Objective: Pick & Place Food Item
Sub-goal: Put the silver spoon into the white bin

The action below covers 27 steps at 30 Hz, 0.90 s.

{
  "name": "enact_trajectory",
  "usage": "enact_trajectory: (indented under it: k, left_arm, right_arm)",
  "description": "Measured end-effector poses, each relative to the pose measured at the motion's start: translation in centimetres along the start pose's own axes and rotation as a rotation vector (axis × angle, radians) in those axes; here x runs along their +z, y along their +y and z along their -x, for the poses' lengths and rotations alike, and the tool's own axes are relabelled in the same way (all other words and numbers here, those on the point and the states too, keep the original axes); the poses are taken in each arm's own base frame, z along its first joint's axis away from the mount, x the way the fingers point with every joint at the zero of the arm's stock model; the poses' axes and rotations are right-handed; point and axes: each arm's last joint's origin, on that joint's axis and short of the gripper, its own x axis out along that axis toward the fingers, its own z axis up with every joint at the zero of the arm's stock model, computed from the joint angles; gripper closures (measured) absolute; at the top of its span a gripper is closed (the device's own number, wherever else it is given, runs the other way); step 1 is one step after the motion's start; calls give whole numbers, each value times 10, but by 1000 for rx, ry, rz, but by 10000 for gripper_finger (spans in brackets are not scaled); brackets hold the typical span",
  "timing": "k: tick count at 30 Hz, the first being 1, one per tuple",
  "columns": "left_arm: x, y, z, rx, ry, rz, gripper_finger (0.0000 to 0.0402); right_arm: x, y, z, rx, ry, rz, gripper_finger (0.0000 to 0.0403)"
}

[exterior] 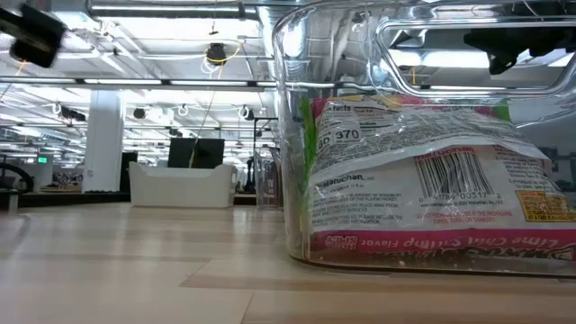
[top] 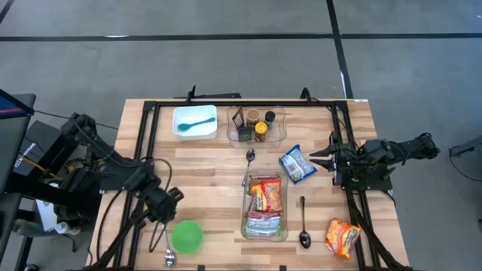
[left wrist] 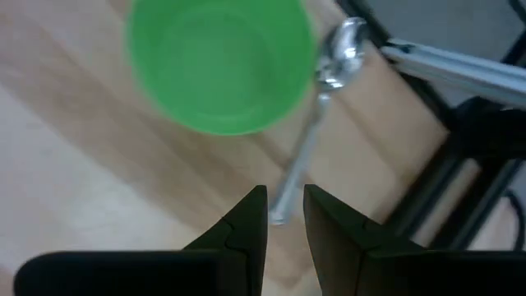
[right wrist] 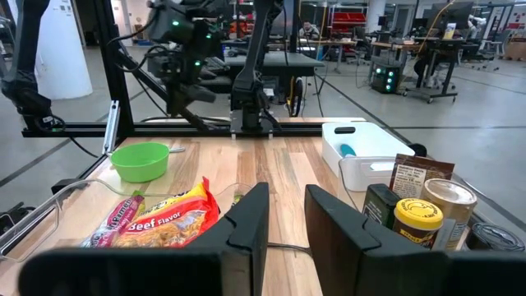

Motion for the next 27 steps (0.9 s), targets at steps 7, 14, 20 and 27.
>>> enact_trajectory:
  k: [7, 14, 20, 27]
  left_arm:
    - [5, -32, -7, -61, -22, -43, 325]
    - [6, -46, -10, 10, -38, -71, 325]
    - [10, -46, -20, 44, -21, -59, 325]
    - [13, -52, -41, 56, 43, -88, 325]
  right_arm:
    - [0, 0, 0, 1, 0, 0, 328]
    - [0, 0, 0, 0, 0, 0, 328]
    - [0, 0, 0, 0, 0, 0, 328]
    - [0, 0, 0, 0, 0, 0, 328]
